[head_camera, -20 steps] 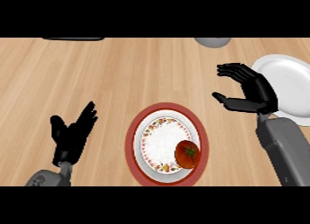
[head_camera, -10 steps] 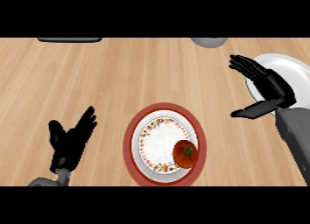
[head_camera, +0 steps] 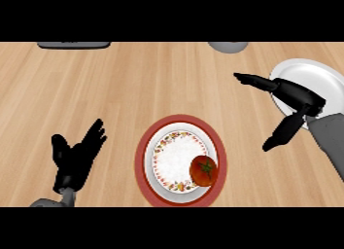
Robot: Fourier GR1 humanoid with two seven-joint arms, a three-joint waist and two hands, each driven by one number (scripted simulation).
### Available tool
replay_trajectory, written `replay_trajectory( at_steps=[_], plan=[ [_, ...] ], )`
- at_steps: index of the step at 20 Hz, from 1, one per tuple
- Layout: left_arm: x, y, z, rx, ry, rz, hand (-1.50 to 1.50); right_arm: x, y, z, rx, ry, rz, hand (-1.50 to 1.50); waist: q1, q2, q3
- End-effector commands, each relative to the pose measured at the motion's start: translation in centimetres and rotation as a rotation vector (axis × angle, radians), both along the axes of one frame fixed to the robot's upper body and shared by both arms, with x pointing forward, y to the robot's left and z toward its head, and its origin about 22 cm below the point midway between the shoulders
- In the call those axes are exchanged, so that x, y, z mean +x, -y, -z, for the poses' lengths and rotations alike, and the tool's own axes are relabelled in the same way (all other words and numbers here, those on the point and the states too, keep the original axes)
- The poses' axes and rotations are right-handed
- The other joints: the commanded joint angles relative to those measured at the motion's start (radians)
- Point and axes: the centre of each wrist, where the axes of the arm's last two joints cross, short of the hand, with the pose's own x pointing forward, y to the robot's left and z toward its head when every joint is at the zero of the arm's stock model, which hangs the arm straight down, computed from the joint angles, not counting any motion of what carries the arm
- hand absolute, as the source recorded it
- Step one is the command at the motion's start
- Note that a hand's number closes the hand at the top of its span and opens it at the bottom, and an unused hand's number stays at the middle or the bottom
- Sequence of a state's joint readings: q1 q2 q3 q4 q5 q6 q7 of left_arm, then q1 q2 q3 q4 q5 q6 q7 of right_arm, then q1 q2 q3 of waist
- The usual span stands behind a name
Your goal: Pick the tomato from the plate and place it in the plate
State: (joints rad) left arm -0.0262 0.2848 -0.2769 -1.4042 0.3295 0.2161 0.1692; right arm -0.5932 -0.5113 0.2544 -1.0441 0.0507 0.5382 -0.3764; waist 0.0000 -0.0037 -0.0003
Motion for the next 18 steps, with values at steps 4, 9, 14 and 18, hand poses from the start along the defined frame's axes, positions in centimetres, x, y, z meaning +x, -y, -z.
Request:
replay_trajectory(
  at_steps=[4,9,14,18],
  plan=[
    [0.7,0.3,0.4,-0.012,-0.011,-0.012,0.00,-3.1,-6.3,-0.1,-0.140,0.004,-0.055,-1.50,-0.009,0.000,0.000],
    [-0.3,0.2,1.7,0.005,-0.007,-0.001,0.00,-4.0,-6.9,0.5,-0.199,0.036,-0.006,-1.50,0.001,0.003,0.000],
    [1.5,-0.4,1.4,0.024,0.003,-0.009,0.00,-6.1,-8.4,1.2,-0.268,-0.057,-0.066,-1.50,-0.004,0.004,0.000],
    [0.1,-0.4,1.1,-0.019,0.001,0.012,0.00,-7.4,-10.5,4.5,-0.252,-0.080,-0.088,-1.50,0.002,0.004,0.000]
  ],
)
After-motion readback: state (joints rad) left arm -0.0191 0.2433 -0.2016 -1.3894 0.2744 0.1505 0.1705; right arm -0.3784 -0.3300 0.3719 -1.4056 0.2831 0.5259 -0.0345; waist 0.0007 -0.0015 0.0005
